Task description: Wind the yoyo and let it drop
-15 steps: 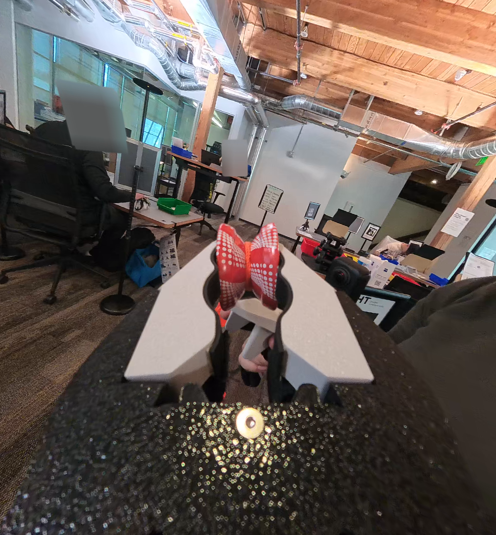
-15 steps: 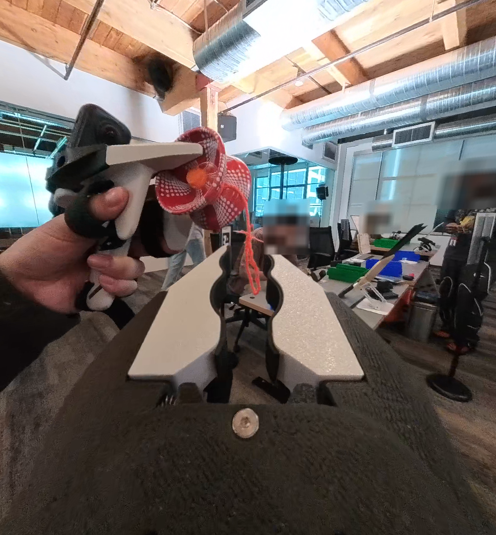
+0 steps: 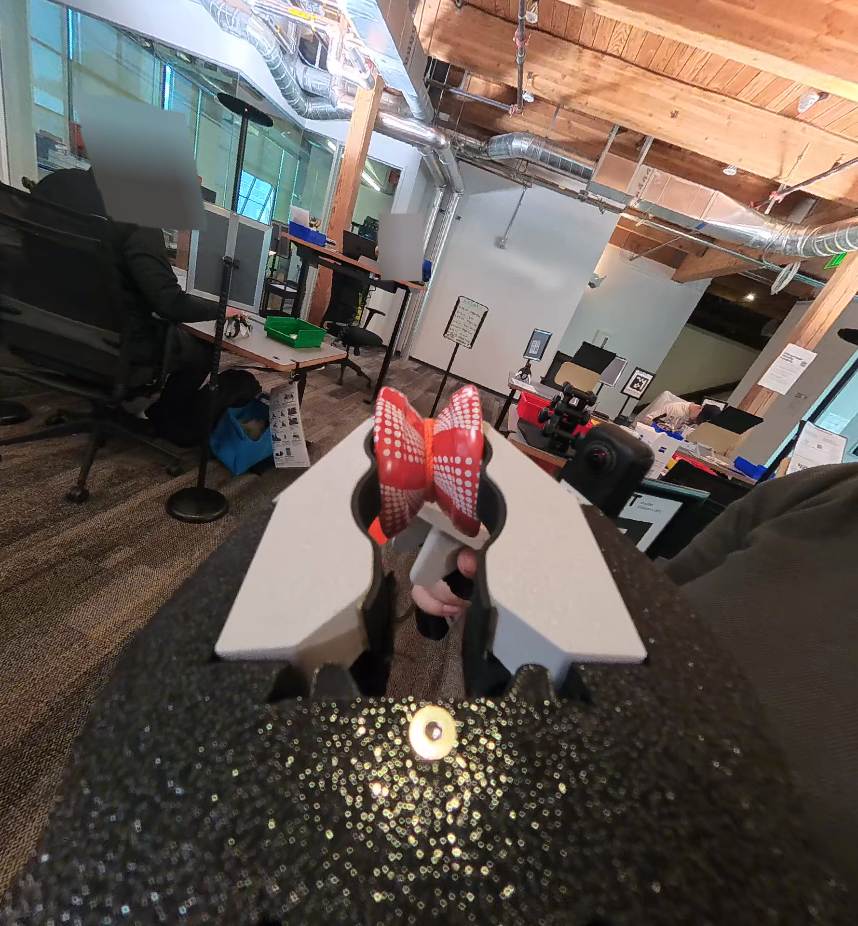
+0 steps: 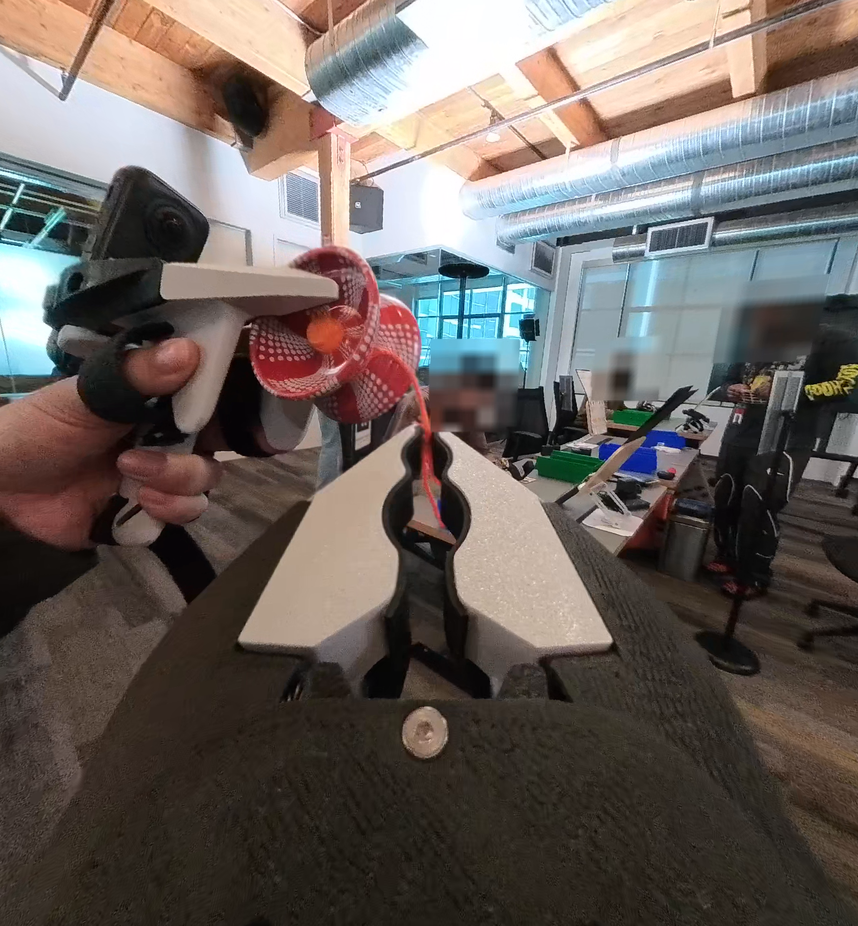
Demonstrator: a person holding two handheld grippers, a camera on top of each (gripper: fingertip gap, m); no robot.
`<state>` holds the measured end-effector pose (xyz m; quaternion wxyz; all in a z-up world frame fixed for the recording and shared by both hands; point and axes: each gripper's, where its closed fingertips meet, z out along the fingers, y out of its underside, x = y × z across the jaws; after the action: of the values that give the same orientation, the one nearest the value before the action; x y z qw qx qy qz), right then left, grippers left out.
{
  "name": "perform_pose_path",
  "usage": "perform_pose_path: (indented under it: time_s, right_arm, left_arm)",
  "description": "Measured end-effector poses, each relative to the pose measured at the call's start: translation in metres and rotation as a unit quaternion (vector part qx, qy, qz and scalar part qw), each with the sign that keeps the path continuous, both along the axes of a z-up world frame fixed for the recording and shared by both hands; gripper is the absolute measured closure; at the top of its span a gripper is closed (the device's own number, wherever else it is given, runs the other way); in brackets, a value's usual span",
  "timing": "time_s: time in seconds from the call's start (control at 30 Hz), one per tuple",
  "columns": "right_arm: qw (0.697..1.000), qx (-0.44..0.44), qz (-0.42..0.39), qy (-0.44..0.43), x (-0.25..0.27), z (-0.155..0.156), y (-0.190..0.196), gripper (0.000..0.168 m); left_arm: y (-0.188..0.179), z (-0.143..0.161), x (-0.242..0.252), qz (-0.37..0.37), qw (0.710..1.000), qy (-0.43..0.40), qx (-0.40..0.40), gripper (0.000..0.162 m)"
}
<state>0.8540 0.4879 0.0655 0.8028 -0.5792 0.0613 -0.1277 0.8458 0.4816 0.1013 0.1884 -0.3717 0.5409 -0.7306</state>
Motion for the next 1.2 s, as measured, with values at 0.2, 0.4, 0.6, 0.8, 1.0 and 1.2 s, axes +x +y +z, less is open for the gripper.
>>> perform_pose_path:
  time_s: [0.2, 0.4, 0.6, 0.8, 1.0, 1.2]
  right_arm:
    - [0.998, -0.040, -0.043, -0.012, 0.016, -0.005, 0.002, 0.168]
    - [0.991, -0.055, -0.088, -0.085, 0.041, 0.029, 0.004, 0.168]
    - [0.978, -0.086, -0.079, -0.171, 0.052, 0.071, 0.039, 0.168]
    - [0.968, -0.131, -0.077, -0.200, 0.071, 0.078, 0.072, 0.168]
    - [0.963, -0.187, -0.052, -0.186, 0.086, 0.026, 0.088, 0.168]
    - [0.957, -0.263, -0.009, -0.119, 0.092, -0.077, 0.098, 0.168]
  left_arm:
    - [0.005, -0.013, 0.015, 0.011, 0.999, -0.001, 0.036, 0.130]
    - [0.020, -0.008, 0.033, 0.049, 0.995, -0.077, 0.034, 0.130]
    - [0.040, 0.008, 0.047, 0.046, 0.983, -0.178, -0.014, 0.130]
    - [0.090, -0.028, 0.089, 0.097, 0.984, -0.140, -0.057, 0.120]
    - [0.184, -0.173, 0.067, 0.365, 0.930, -0.007, 0.040, 0.051]
    - [0.204, -0.246, -0.023, 0.470, 0.879, 0.048, 0.057, 0.042]
